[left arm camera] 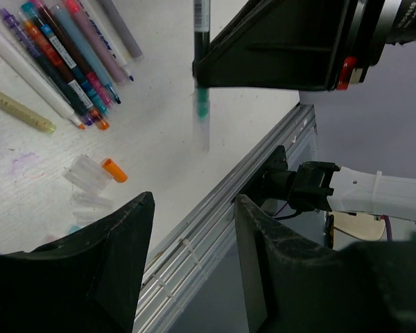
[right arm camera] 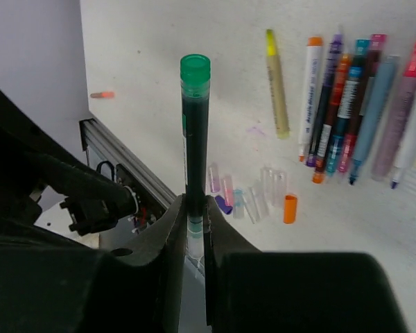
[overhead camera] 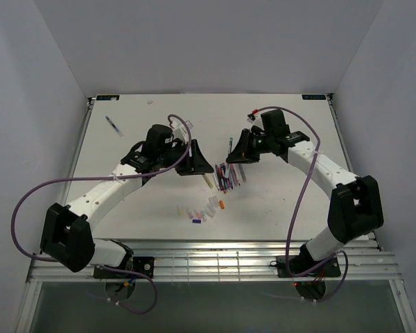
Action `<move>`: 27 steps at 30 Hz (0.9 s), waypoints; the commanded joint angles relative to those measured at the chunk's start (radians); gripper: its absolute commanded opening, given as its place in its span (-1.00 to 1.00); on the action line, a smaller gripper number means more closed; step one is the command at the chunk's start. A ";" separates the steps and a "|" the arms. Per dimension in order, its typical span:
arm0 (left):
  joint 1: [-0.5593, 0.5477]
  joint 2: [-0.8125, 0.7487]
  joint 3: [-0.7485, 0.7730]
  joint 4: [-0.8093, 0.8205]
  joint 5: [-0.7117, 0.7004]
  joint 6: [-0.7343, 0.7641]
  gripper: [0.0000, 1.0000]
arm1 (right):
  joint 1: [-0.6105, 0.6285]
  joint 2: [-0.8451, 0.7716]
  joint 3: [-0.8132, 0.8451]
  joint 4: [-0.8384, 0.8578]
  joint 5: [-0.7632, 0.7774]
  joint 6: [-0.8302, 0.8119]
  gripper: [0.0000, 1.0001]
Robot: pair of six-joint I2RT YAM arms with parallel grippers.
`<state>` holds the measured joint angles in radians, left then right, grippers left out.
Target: Open the pen caps
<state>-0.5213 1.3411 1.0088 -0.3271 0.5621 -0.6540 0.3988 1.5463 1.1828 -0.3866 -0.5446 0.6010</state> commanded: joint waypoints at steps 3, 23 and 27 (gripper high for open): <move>-0.009 0.026 0.042 0.066 0.029 -0.004 0.22 | 0.098 0.028 0.067 0.136 -0.089 0.126 -0.85; -0.034 -0.003 -0.069 0.138 -0.011 -0.026 0.09 | 0.146 0.046 0.041 0.216 -0.129 0.210 -0.85; -0.036 0.009 -0.062 0.128 -0.001 -0.012 -0.25 | 0.147 0.055 0.049 0.219 -0.126 0.209 -0.85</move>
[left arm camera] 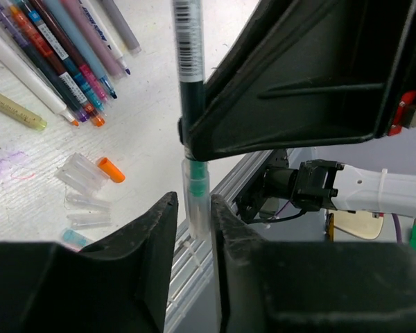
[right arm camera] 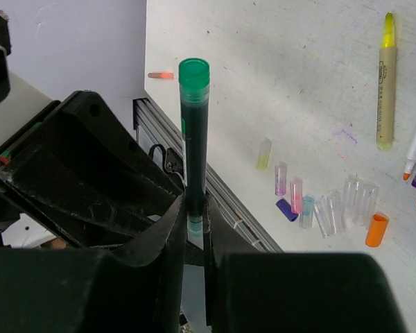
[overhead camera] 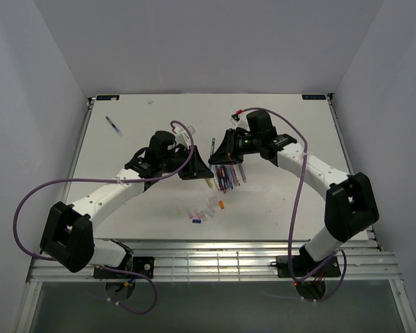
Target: Open the pen caps
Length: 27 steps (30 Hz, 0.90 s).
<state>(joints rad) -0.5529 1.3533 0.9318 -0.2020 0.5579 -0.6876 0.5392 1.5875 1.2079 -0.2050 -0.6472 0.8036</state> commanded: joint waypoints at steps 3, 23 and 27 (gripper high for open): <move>-0.004 0.001 0.007 -0.005 0.000 0.026 -0.40 | 0.007 0.038 0.042 0.030 -0.034 -0.001 -0.85; -0.002 -0.092 -0.094 0.061 0.132 0.048 -1.00 | 0.005 0.226 0.134 0.522 -0.233 0.213 -0.85; -0.002 -0.187 -0.162 0.084 0.060 0.010 -1.00 | 0.005 0.275 0.148 0.683 -0.269 0.311 -0.85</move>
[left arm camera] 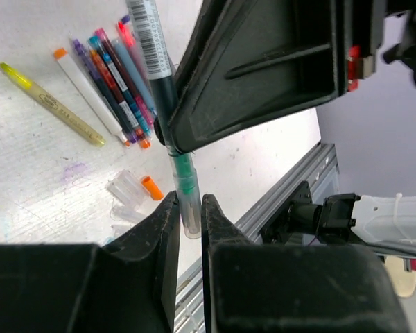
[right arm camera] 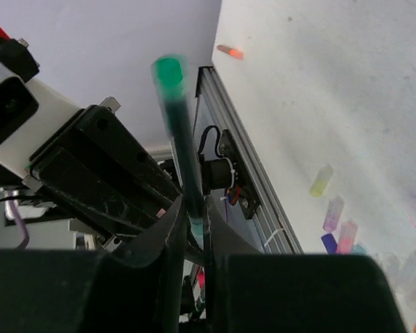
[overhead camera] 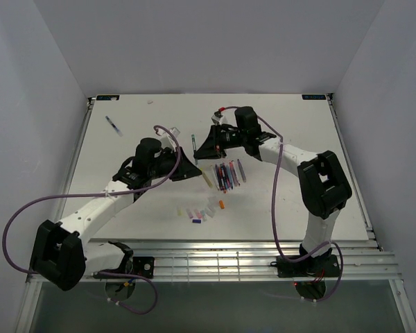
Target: Open the pen caps
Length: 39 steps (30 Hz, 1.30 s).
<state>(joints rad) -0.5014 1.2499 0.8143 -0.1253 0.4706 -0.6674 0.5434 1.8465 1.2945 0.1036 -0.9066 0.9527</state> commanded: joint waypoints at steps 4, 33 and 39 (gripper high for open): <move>-0.057 -0.101 -0.005 -0.152 -0.051 0.038 -1.00 | 0.009 0.036 0.126 0.297 0.093 0.119 -0.85; 0.041 0.108 -0.040 -0.565 -0.339 0.066 -0.74 | -0.169 0.026 0.164 -0.895 0.758 -0.727 -0.85; 0.044 0.141 -0.050 -0.571 -0.337 0.046 -0.42 | -0.171 0.074 0.175 -0.889 0.769 -0.753 -0.85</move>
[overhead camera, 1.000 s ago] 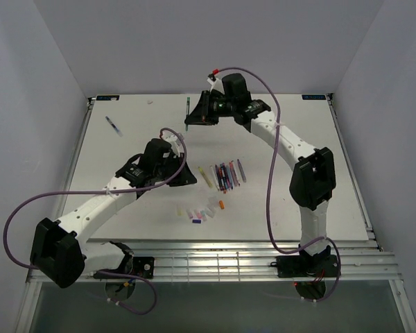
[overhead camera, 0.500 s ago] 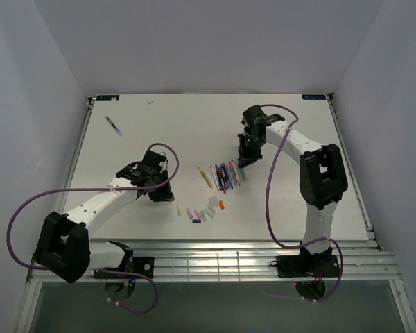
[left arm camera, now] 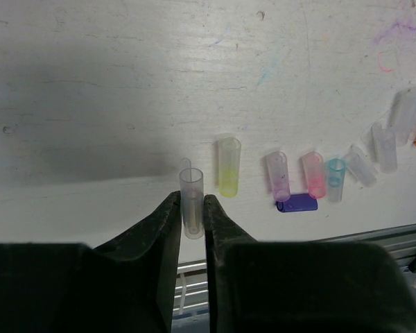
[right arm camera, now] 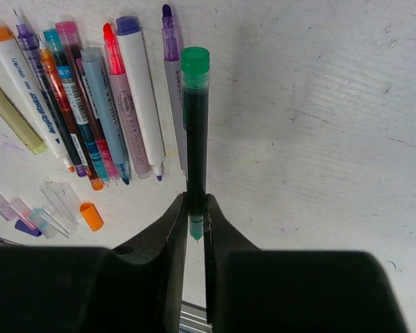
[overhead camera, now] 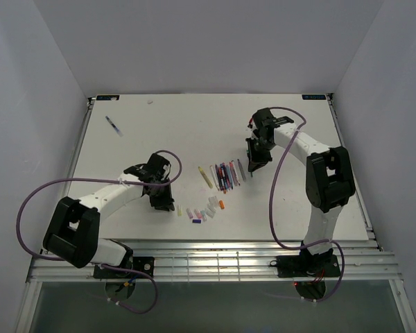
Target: Open the pen caps
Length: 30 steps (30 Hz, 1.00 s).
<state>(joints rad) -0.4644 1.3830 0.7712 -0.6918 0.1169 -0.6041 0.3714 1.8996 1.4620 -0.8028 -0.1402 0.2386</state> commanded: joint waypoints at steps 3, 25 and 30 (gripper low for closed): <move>0.007 0.024 -0.007 -0.006 0.017 -0.025 -0.34 | 0.000 0.053 0.018 0.019 0.001 -0.047 -0.85; 0.015 0.070 0.239 -0.141 -0.143 -0.068 0.22 | 0.000 0.078 0.052 0.051 -0.027 -0.071 -0.10; 0.046 0.163 0.515 -0.207 -0.318 -0.071 0.44 | 0.008 -0.028 0.072 0.016 -0.015 -0.022 0.10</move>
<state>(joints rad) -0.4469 1.5166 1.1290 -0.8566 -0.0483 -0.6682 0.3737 1.9953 1.4921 -0.7635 -0.1482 0.1818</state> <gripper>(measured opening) 0.707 0.538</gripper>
